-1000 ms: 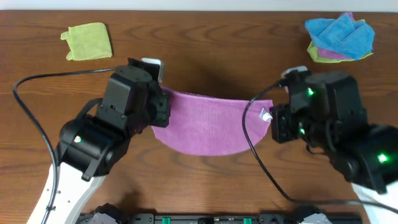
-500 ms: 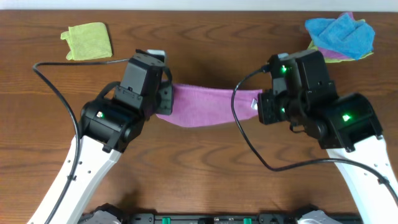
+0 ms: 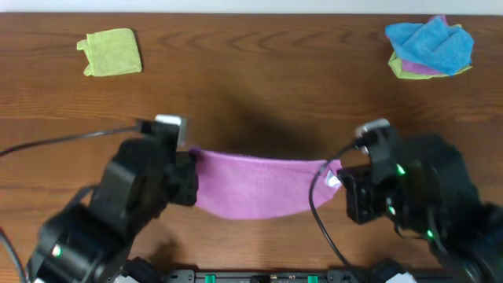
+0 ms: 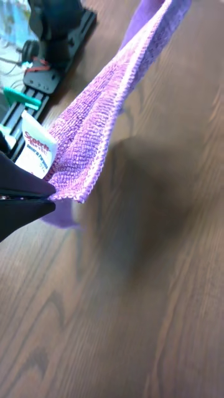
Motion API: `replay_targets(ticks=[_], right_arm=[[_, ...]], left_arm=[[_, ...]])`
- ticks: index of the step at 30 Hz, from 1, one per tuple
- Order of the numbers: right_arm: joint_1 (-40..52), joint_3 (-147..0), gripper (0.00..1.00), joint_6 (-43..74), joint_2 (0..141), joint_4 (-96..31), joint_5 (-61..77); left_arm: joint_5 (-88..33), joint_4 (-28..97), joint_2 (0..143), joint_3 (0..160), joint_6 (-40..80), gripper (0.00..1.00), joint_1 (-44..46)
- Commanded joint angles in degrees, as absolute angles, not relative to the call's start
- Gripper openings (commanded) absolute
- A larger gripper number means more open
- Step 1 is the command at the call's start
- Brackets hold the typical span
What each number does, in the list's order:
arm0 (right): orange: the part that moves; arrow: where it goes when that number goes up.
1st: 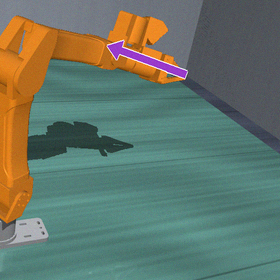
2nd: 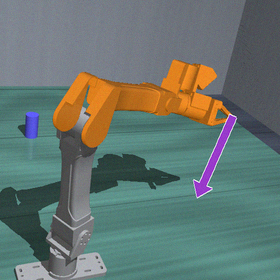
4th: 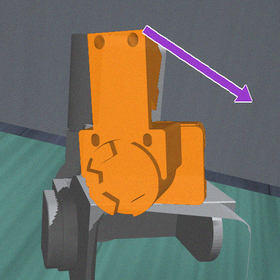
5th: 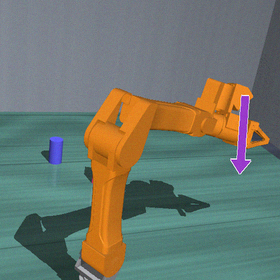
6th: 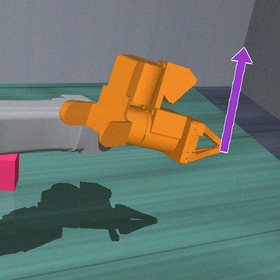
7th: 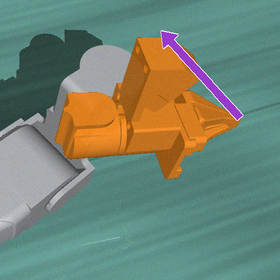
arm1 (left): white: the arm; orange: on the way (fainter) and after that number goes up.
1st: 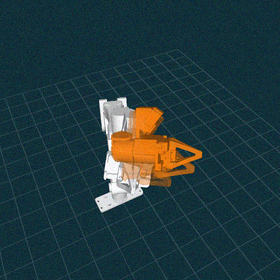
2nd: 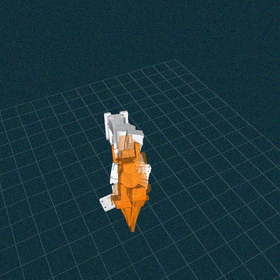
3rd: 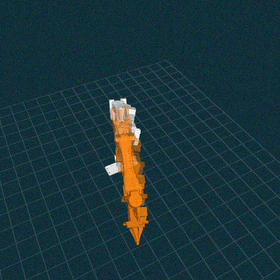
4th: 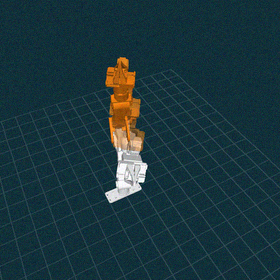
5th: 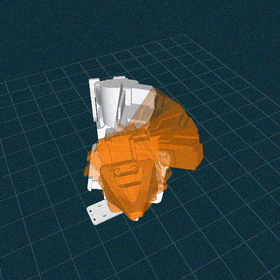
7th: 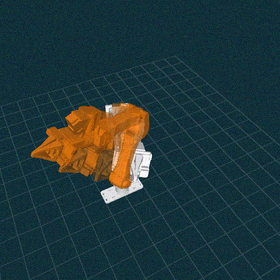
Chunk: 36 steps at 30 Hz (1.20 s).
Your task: Fold the cloth
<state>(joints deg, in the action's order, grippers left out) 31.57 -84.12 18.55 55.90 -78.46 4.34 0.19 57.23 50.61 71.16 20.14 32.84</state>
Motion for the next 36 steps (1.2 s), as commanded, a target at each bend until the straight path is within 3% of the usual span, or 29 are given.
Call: replay_targets(ticks=[1, 19, 36], right_arm=[[31.2, -81.2, 0.01, 21.3, 56.3, -79.9, -4.4], [27.7, -78.5, 0.01, 19.2, 78.9, -67.3, -4.5], [23.6, -78.4, 0.01, 18.6, 81.1, -56.6, -4.5]], left_arm=[[10.6, 55.3, 50.2, 65.5, 22.7, 0.06, 31.7], [12.4, 39.0, 72.7, 62.3, 21.8, 0.06, 27.2], [12.6, 28.0, 77.1, 62.3, 16.3, 0.06, 23.2]])
